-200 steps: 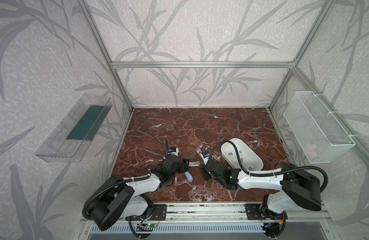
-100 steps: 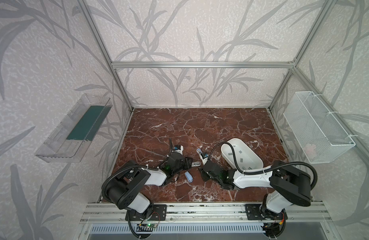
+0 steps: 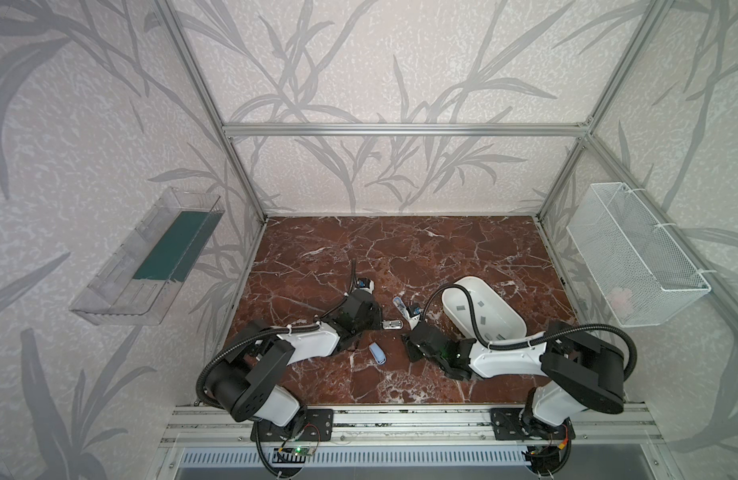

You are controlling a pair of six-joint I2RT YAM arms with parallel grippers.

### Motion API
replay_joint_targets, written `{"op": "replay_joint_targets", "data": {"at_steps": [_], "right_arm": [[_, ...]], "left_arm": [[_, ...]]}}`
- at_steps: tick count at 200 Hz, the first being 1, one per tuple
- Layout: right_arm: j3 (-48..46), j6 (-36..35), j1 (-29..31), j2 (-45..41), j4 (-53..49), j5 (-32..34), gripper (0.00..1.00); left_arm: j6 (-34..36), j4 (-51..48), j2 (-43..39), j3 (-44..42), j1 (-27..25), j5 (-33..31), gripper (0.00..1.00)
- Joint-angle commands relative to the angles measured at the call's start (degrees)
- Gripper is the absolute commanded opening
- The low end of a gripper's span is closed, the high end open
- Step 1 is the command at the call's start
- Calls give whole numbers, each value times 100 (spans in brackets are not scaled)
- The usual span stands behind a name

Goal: Load the staples into the stapler

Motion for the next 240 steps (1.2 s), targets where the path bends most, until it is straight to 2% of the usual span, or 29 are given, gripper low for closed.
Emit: {"op": "replay_joint_targets", "data": {"at_steps": [1, 26, 82, 110, 177, 193, 240], "right_arm": [[-43, 69, -64, -243, -64, 201, 42], [-33, 59, -89, -289, -163, 163, 42], [-2, 41, -101, -358, -242, 65, 42], [-8, 86, -98, -374, -231, 26, 43], [28, 206, -98, 37, 16, -141, 41], [22, 223, -98, 130, 141, -206, 41], [141, 300, -97, 361, 40, -166, 24]], "left_arm": [[624, -1201, -105, 254, 22, -405, 16], [827, -1251, -376, 132, 16, -616, 16], [1343, -1184, -314, 265, 15, -178, 19], [1392, -1118, -6, 491, -75, 224, 20], [1293, -979, 249, 673, -335, 88, 27], [1319, -981, 192, 667, -342, 69, 32], [1181, -937, 81, 713, -362, 240, 38]]}}
